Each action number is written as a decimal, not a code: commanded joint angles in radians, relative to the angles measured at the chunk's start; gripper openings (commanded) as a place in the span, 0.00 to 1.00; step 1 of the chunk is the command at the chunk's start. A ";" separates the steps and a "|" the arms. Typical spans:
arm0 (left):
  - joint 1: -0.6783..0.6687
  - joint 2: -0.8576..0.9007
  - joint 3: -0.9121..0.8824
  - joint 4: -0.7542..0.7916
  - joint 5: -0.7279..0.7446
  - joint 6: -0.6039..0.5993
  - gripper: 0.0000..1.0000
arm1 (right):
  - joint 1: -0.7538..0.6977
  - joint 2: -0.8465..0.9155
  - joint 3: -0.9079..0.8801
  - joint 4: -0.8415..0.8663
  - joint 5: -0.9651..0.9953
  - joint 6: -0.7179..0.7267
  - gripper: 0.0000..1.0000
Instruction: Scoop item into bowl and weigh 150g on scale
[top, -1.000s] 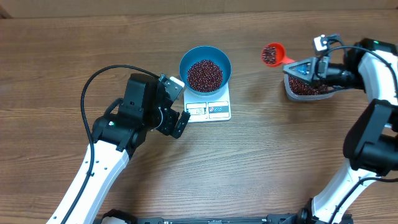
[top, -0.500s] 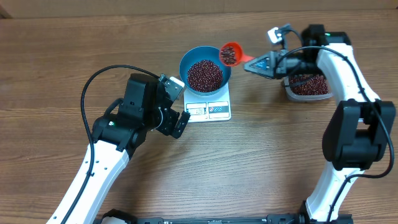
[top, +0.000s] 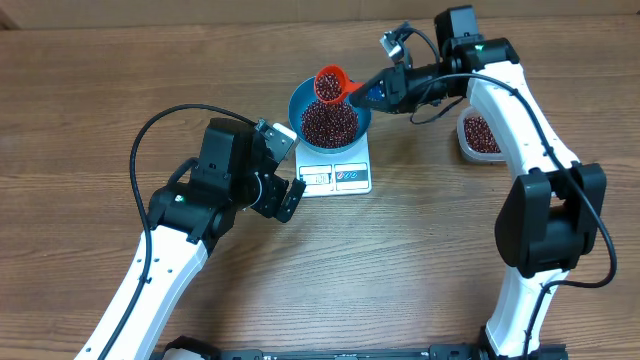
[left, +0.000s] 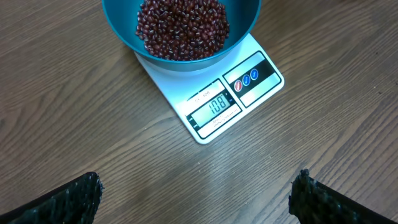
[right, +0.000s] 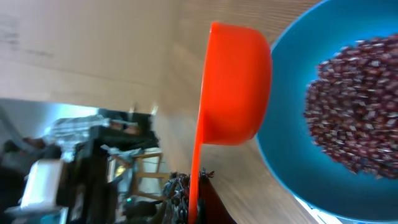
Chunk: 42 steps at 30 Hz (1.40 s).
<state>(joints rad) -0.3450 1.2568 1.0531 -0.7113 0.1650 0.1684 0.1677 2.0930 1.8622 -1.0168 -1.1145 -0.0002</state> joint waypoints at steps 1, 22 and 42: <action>0.004 -0.008 -0.003 0.002 0.011 0.019 0.99 | 0.031 0.000 0.061 0.002 0.153 0.057 0.04; 0.004 -0.008 -0.003 0.002 0.011 0.019 1.00 | 0.174 0.000 0.137 -0.092 0.768 0.059 0.04; 0.004 -0.008 -0.003 0.002 0.011 0.019 0.99 | 0.187 0.000 0.137 -0.076 0.826 0.024 0.04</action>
<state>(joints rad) -0.3450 1.2568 1.0531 -0.7109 0.1650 0.1684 0.3477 2.0941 1.9636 -1.1000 -0.2985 0.0380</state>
